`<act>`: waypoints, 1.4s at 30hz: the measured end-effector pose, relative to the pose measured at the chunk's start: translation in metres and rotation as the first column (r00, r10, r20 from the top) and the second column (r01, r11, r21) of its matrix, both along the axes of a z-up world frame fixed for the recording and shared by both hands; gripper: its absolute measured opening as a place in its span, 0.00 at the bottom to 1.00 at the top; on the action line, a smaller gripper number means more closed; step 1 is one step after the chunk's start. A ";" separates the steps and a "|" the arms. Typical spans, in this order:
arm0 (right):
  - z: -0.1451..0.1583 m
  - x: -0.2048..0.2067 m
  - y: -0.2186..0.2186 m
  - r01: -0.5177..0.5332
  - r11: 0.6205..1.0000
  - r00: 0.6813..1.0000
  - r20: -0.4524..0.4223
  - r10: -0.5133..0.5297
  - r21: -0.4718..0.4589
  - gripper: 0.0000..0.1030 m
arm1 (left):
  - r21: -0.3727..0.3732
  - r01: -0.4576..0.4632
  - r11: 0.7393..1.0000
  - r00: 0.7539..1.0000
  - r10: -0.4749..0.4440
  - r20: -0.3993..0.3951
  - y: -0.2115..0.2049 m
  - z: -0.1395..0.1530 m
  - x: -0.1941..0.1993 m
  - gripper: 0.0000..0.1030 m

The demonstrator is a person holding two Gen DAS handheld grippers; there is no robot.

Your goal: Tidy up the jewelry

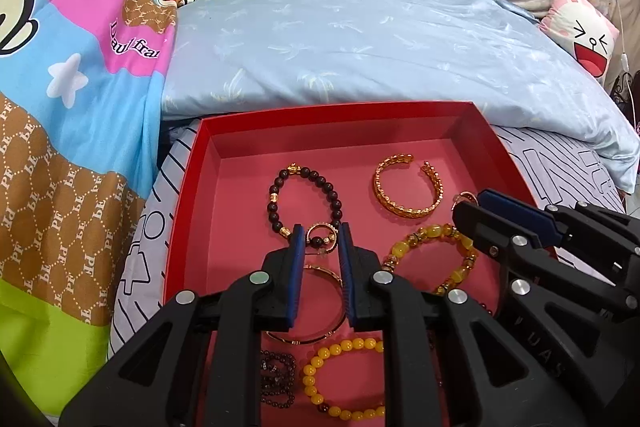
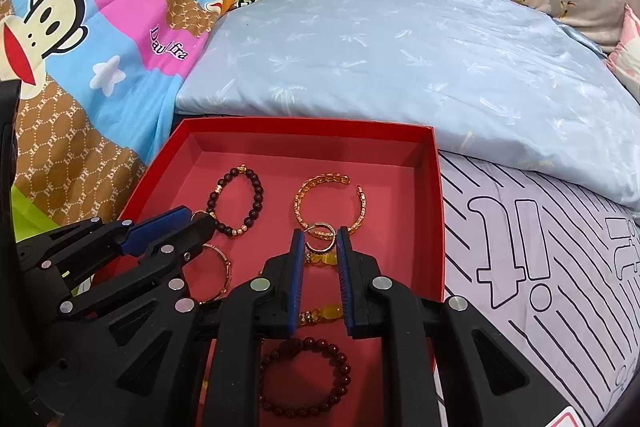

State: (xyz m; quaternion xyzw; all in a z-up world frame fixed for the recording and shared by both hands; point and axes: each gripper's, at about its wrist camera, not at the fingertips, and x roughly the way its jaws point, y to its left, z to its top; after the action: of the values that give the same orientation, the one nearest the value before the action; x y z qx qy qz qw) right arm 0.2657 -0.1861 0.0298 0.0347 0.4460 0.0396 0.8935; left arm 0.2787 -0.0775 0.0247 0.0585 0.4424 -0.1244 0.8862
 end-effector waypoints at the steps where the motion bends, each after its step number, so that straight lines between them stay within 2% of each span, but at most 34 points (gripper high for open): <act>1: 0.000 0.001 0.000 0.001 1.000 1.000 -0.002 -0.001 0.001 0.15 | 0.000 0.000 1.000 1.000 0.000 -0.001 0.000 0.000 0.001 0.16; 6: 0.003 0.000 -0.002 0.015 1.000 1.000 0.007 -0.015 0.003 0.19 | 0.009 -0.008 1.000 1.000 0.008 0.012 0.000 0.002 -0.001 0.18; 8: 0.007 -0.003 -0.002 0.020 1.000 1.000 0.017 -0.020 -0.003 0.21 | 0.008 -0.013 1.000 1.000 0.012 0.015 0.001 0.004 -0.003 0.32; 9: 0.009 -0.004 -0.002 0.023 1.000 1.000 0.021 -0.023 -0.007 0.23 | 0.013 -0.022 1.000 0.999 0.022 0.024 0.001 0.006 -0.004 0.32; 19: 0.028 -0.030 -0.003 0.035 0.999 0.998 0.053 -0.034 -0.007 0.23 | 0.017 -0.019 1.000 0.999 0.018 0.050 0.001 0.025 -0.025 0.33; 42: 0.071 -0.116 0.003 0.073 0.997 0.989 0.126 -0.073 0.000 0.23 | -0.014 -0.015 1.000 0.995 0.017 0.101 0.008 0.069 -0.105 0.33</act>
State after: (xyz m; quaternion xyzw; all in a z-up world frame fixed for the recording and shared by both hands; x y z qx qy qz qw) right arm 0.1502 -0.1826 0.1010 0.0465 0.3871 0.0081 0.9208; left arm 0.1741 -0.0694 0.0934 0.0555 0.3966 -0.1171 0.9088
